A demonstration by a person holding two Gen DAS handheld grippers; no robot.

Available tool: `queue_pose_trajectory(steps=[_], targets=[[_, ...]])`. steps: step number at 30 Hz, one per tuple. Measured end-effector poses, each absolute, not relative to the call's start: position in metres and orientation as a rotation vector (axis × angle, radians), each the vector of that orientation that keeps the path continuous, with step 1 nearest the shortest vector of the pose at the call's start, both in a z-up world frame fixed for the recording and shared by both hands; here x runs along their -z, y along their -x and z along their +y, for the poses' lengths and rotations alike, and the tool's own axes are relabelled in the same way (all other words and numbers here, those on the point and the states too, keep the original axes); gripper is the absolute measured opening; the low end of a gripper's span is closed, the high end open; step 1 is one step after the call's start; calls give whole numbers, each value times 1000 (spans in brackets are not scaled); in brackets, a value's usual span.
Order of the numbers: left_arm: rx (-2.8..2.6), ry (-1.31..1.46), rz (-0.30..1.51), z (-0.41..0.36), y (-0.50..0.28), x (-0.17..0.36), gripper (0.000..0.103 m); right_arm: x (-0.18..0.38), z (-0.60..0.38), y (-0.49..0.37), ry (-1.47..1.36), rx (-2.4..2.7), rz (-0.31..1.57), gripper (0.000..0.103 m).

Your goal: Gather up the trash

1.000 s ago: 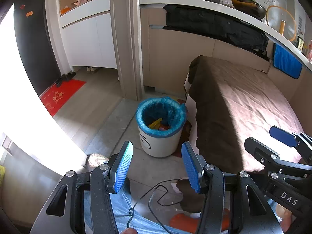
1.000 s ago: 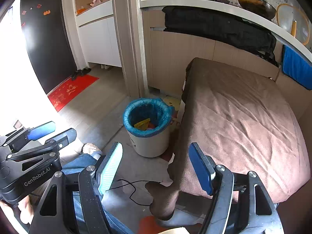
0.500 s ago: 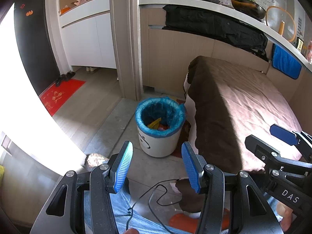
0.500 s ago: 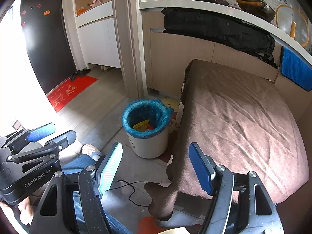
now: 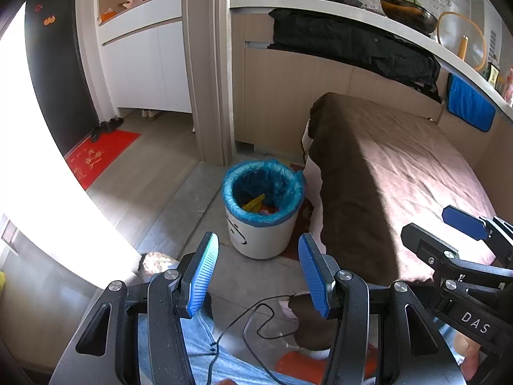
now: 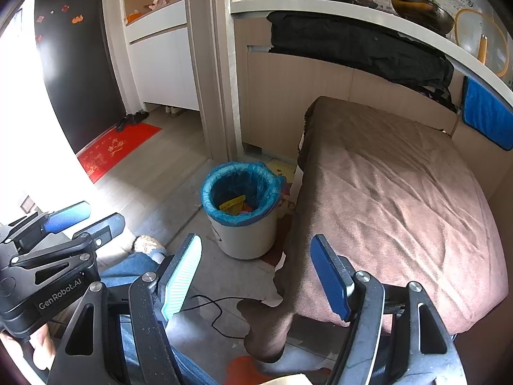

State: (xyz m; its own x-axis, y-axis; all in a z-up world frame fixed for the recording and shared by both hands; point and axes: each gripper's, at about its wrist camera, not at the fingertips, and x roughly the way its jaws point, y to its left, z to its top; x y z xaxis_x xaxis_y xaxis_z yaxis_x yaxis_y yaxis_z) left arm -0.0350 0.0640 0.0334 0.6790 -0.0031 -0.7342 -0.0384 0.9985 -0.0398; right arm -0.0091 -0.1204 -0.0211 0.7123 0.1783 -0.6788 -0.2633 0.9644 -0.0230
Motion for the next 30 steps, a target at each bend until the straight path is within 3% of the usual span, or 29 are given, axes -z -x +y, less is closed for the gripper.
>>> queue_pose_trajectory(steps=[30], targets=[[-49,73,832,58,43,-29,53,24,-117,9,129,-237,737,68]])
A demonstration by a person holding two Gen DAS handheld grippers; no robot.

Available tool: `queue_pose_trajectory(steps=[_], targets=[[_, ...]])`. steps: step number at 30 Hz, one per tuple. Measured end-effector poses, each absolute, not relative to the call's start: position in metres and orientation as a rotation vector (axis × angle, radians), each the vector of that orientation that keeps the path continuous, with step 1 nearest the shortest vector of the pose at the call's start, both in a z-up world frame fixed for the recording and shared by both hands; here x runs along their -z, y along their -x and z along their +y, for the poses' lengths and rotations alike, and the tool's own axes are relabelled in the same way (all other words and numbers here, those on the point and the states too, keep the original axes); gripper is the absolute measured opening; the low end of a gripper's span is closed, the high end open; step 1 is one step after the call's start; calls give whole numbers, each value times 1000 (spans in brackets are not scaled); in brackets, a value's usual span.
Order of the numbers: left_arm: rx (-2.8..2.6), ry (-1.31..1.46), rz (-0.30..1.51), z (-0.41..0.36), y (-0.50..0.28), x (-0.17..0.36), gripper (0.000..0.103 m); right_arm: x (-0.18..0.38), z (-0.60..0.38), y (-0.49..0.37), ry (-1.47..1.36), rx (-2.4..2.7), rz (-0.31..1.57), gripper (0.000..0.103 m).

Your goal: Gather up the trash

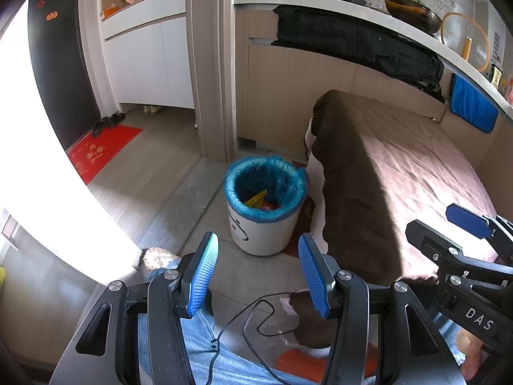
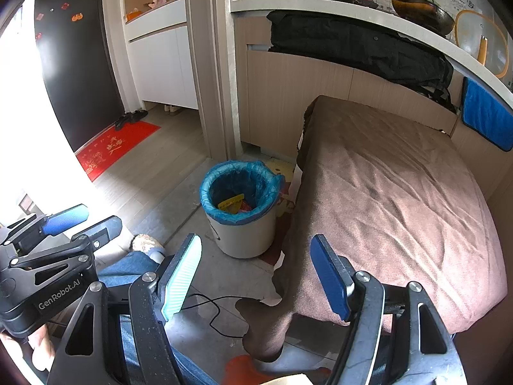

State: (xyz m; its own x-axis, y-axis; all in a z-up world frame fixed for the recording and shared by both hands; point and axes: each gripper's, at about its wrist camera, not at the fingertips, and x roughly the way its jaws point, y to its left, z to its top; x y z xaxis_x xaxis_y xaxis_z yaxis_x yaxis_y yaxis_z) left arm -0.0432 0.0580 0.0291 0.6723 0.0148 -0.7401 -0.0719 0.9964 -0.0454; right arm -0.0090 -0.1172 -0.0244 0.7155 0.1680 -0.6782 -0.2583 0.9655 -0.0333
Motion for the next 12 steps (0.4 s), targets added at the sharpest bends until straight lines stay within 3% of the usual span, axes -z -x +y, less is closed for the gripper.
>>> queue_pose_trajectory(steps=[12], targets=[[-68,70,834,51,47,-24,53,27,-117,10,128,-230,744,68]])
